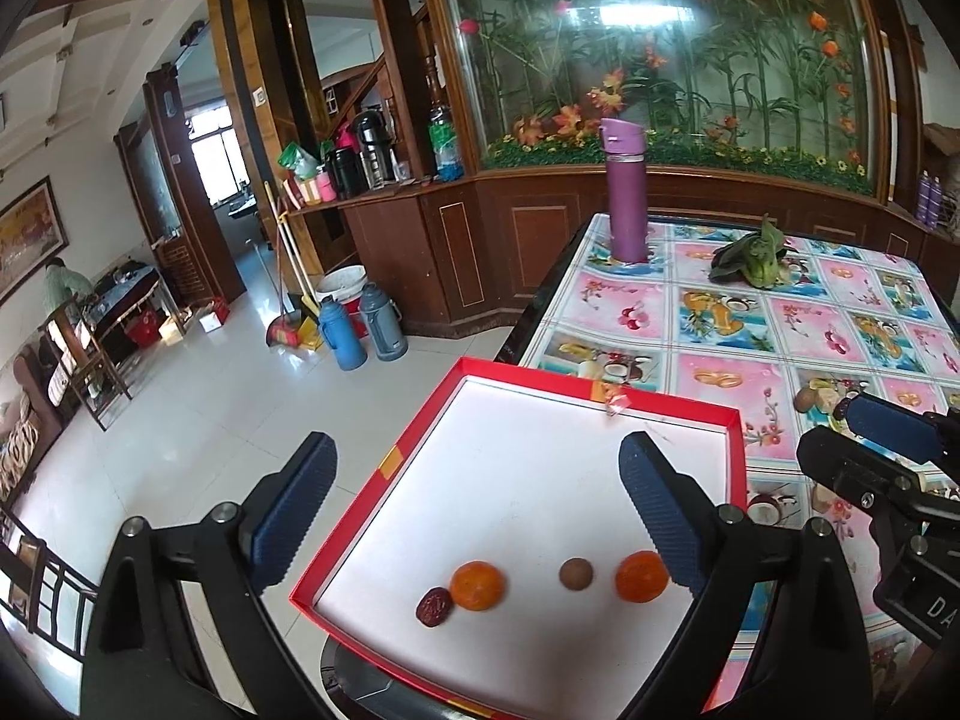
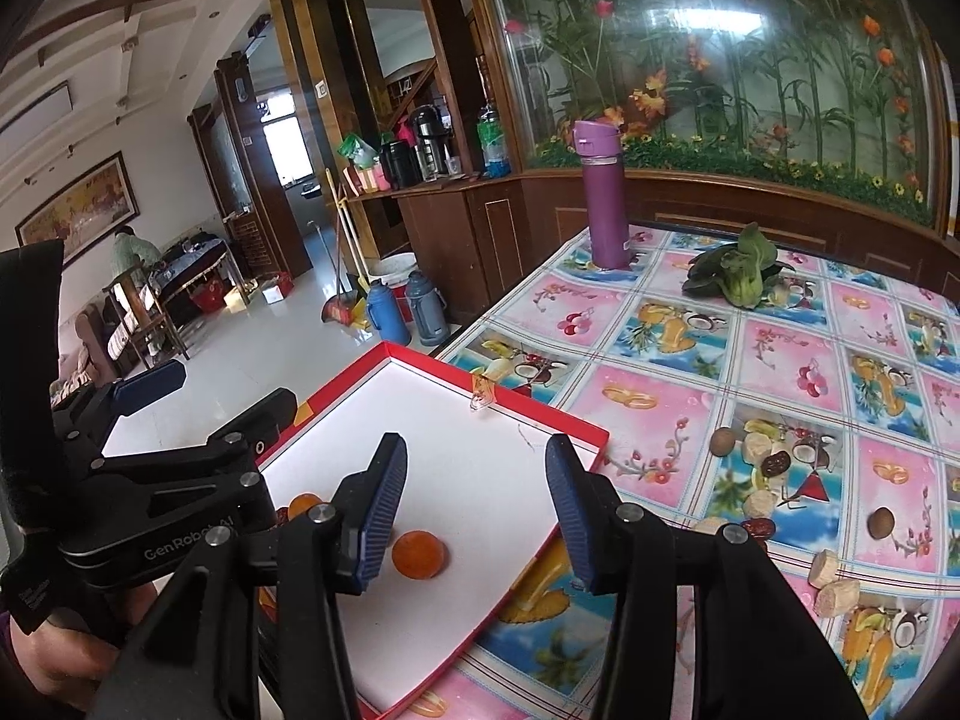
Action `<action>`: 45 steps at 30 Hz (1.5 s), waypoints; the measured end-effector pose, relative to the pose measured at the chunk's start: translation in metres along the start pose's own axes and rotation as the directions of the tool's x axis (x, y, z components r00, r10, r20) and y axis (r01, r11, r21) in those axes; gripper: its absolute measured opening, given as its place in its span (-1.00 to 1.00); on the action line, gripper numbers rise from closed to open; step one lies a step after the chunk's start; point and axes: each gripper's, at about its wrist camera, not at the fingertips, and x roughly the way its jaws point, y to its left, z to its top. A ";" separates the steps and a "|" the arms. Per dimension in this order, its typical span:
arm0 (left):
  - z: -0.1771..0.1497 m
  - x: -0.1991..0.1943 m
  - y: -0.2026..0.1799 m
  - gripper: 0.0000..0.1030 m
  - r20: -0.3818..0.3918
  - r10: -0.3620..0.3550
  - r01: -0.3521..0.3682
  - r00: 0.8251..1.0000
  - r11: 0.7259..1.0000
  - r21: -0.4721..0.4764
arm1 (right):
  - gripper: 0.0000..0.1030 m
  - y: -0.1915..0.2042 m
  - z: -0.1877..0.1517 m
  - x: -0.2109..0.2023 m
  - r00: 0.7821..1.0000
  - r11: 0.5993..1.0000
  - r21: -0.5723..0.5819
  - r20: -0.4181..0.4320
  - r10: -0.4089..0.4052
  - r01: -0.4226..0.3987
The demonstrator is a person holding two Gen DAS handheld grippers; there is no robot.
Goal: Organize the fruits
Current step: 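Grasp a white cube with the right gripper while the left gripper reaches another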
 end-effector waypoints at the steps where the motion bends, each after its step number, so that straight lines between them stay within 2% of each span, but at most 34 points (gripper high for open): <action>1: 0.001 0.000 -0.003 0.85 0.001 -0.002 0.002 1.000 1.000 0.005 | -0.07 -0.002 0.000 -0.001 1.000 1.000 0.001 0.000 -0.001 0.001; 8: 0.004 0.002 -0.031 0.86 -0.007 -0.040 0.040 0.999 0.998 0.057 | -0.07 -0.037 -0.007 -0.018 0.999 0.999 0.039 0.006 -0.035 0.035; 11: 0.000 0.007 -0.053 0.86 -0.041 -0.105 0.108 0.994 0.989 0.097 | -0.07 -0.070 -0.018 -0.029 0.996 0.994 0.067 -0.006 -0.090 0.090; 13: -0.006 0.013 -0.070 0.86 -0.076 -0.151 0.160 0.986 0.978 0.131 | -0.07 -0.097 -0.030 -0.037 0.988 0.984 0.090 -0.033 -0.153 0.156; 17: -0.019 0.029 -0.101 0.86 -0.161 -0.214 0.243 0.963 0.952 0.185 | -0.07 -0.149 -0.058 -0.049 0.955 0.950 0.126 -0.118 -0.273 0.287; 20: -0.026 0.035 -0.119 0.86 -0.203 -0.237 0.278 0.950 0.939 0.202 | -0.07 -0.179 -0.078 -0.055 0.940 0.930 0.180 -0.180 -0.290 0.322; 23: -0.031 0.036 -0.141 0.86 -0.243 -0.298 0.354 0.923 0.905 0.235 | -0.07 -0.196 -0.091 -0.056 0.935 0.916 0.226 -0.216 -0.283 0.330; 25: -0.034 0.037 -0.153 0.86 -0.255 -0.313 0.375 0.915 0.891 0.254 | -0.07 -0.196 -0.094 -0.053 0.930 0.916 0.219 -0.233 -0.285 0.335; 29: -0.038 0.038 -0.172 0.86 -0.300 -0.369 0.448 0.880 0.856 0.260 | -0.07 -0.197 -0.097 -0.049 0.926 0.919 0.201 -0.245 -0.288 0.339; 32: -0.040 0.041 -0.181 0.86 -0.320 -0.390 0.476 0.863 0.840 0.259 | -0.07 -0.197 -0.096 -0.040 0.926 0.923 0.197 -0.254 -0.278 0.331; 44: -0.036 0.074 -0.204 0.86 -0.389 -0.425 0.529 0.817 0.822 0.212 | -0.07 -0.196 -0.090 -0.014 0.923 0.922 0.200 -0.273 -0.273 0.332; 45: -0.036 0.077 -0.205 0.86 -0.397 -0.433 0.537 0.809 0.818 0.203 | -0.07 -0.196 -0.091 -0.014 0.921 0.921 0.199 -0.274 -0.277 0.336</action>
